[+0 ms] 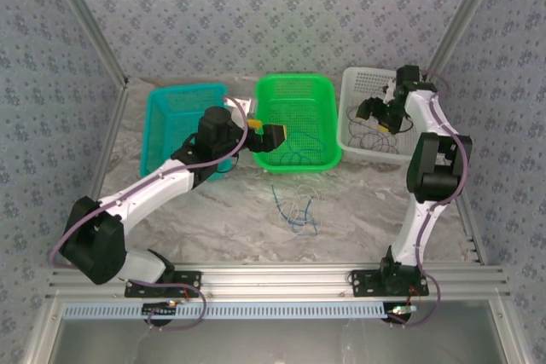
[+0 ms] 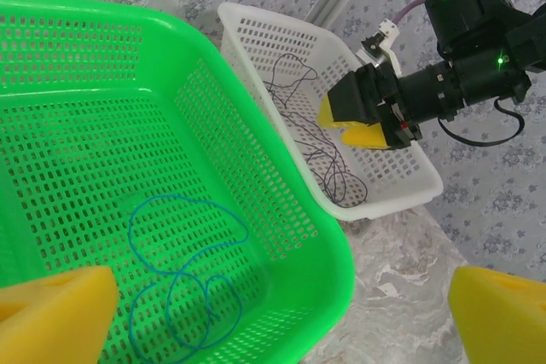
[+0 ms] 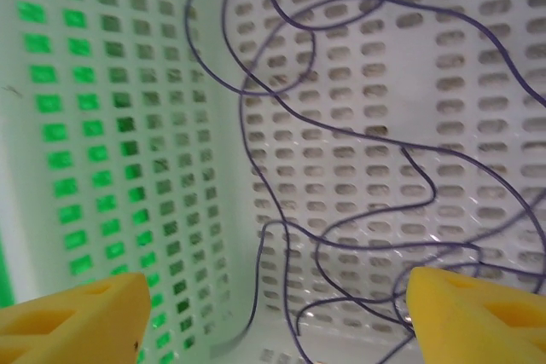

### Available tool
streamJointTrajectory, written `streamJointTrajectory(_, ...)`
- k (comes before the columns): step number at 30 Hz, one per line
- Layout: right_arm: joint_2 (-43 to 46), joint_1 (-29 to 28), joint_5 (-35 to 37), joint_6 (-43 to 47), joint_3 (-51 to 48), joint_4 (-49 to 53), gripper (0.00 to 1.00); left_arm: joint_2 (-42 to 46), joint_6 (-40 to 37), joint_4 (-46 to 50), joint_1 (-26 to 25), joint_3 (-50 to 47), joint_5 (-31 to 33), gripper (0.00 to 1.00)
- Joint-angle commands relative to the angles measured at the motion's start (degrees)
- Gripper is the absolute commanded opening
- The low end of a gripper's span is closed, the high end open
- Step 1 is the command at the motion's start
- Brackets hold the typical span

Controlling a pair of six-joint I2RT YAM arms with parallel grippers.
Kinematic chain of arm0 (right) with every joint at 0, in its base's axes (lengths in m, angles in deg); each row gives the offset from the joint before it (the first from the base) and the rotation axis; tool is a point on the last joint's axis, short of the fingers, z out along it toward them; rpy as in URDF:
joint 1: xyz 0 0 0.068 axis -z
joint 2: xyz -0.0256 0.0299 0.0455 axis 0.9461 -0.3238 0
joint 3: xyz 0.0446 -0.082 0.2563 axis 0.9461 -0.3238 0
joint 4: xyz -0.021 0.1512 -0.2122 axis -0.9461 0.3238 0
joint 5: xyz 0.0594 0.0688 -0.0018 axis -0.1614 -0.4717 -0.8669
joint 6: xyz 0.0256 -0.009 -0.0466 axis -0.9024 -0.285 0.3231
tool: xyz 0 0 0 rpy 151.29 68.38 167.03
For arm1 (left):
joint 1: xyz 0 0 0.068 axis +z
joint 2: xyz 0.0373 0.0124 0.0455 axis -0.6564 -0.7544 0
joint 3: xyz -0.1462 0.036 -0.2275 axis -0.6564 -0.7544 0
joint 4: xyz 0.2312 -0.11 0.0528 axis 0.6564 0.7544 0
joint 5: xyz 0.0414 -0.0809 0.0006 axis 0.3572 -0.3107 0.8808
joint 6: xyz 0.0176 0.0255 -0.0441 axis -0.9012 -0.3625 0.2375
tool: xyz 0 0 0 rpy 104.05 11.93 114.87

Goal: Untangle the cables

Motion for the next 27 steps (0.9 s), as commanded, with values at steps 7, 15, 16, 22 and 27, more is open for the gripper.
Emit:
streamJointTrajectory(7,16.3,-2.0,6.4,1.8,-6.7,-0.2,0.85,2.6,-2.0,2.0,0.2,-0.3,2.9,0.99)
streamJointTrajectory(15,27.6,-13.3,6.1,2.0,-16.9,-4.3,0.85,6.1,-2.7,3.3,1.4,-3.6,7.1,0.99)
streamJointTrajectory(16,29.0,-14.5,6.2,1.5,-18.8,-5.0,0.85,6.7,-2.8,3.9,1.6,-4.2,7.6,0.99)
streamJointTrajectory(22,38.3,-22.3,5.1,1.3,-32.2,-10.0,0.76,9.5,-2.9,7.6,2.6,-8.2,6.7,1.00)
streamJointTrajectory(27,43.7,-27.0,4.9,-3.2,-41.1,-13.8,0.76,9.7,-2.2,9.3,1.1,-11.7,-0.9,0.99)
